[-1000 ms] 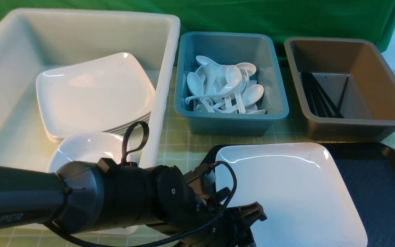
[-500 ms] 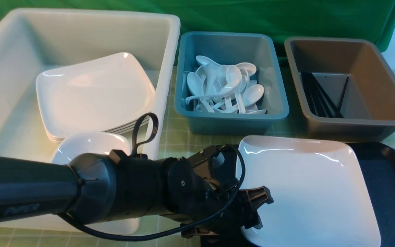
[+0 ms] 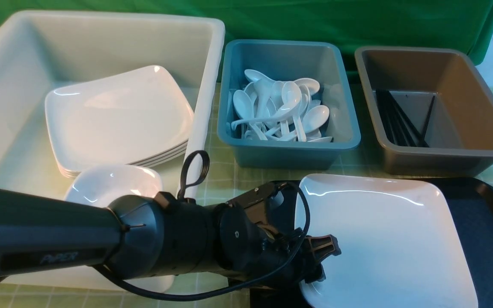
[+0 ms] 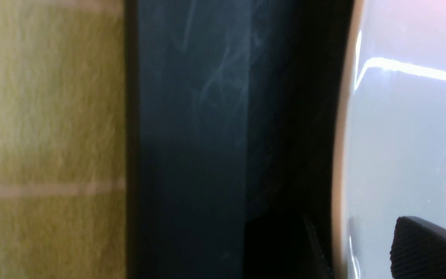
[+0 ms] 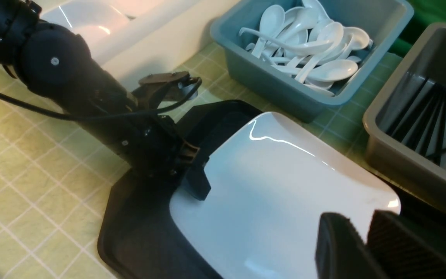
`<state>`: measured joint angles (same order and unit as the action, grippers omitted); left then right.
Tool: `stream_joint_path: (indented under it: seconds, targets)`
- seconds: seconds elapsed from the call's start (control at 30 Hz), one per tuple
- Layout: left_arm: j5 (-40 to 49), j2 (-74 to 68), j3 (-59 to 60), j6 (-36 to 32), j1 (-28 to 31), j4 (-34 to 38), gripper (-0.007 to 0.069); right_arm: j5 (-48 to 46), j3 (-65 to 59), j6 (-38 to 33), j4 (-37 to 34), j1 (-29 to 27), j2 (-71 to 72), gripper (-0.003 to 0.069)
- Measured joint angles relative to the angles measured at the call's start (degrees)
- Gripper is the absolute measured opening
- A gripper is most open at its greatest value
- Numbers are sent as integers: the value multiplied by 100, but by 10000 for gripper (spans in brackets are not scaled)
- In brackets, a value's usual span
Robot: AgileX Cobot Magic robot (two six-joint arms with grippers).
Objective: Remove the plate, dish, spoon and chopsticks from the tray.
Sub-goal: Use the left arm to grab a plate from the dinner plate
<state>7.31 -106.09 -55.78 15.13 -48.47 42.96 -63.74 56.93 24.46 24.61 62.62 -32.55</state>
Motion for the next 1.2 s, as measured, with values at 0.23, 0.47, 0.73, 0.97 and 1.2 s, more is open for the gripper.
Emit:
stream_joint_path:
  seconds: [0.23, 0.47, 0.73, 0.97, 1.2]
  targets:
    - [-87, 0, 0, -43, -72, -43, 314, 22, 0, 6, 0, 0, 0, 124]
    - [-239, -23, 0, -60, -229, -54, 314, 48, 0, 6, 1, 0, 0, 124]
    - [-254, -72, 5, -54, -240, 161, 122, 48, 0, 6, 1, 0, 0, 125]
    - [87, 452, 10, -70, -240, 505, 19, 48, 0, 1, 6, 0, 0, 139]
    - [470, 1694, 37, -230, -224, 235, 15, 48, 0, 1, 6, 0, 0, 147]
